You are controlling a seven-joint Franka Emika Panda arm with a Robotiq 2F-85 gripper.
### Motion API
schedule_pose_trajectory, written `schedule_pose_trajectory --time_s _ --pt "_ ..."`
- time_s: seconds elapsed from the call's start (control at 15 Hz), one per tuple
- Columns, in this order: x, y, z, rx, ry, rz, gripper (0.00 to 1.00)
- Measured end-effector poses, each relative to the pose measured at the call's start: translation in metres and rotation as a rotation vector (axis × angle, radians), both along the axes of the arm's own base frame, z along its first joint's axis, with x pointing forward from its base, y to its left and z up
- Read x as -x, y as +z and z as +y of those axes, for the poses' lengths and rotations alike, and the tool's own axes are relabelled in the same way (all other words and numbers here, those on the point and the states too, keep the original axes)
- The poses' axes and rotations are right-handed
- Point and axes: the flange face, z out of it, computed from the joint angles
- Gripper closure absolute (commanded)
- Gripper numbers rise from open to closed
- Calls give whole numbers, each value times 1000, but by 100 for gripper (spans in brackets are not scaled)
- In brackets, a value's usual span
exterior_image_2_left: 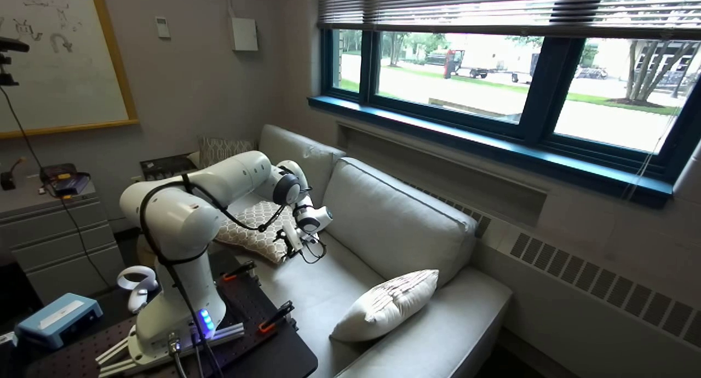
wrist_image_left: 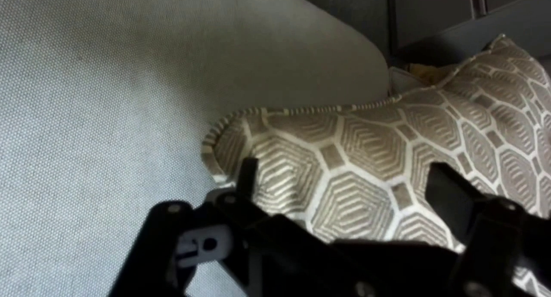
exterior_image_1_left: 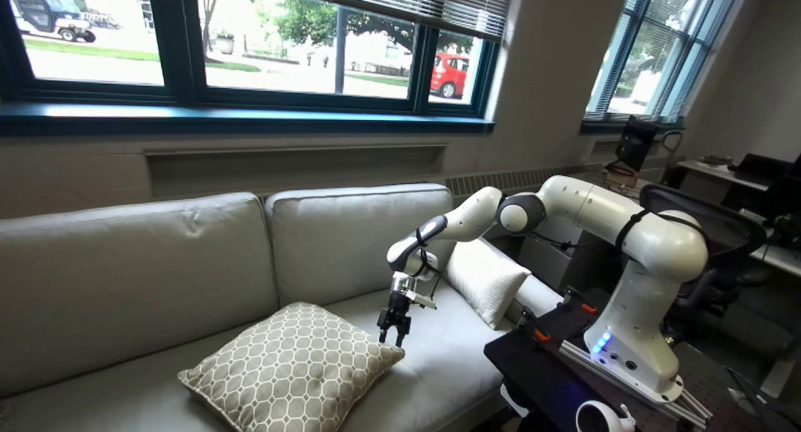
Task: Put the pillows upright against the armrest
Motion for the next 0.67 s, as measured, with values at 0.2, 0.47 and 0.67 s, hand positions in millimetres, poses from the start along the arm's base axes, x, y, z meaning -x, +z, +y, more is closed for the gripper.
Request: schedule_pose_trajectory --time_s 0.2,0.47,0.67 --pt "6 -4 -6 -18 10 32 0" --pt "-8 -7 -18 9 -93 -35 0" --pt "-22 -8 -32 44 -158 -94 0"
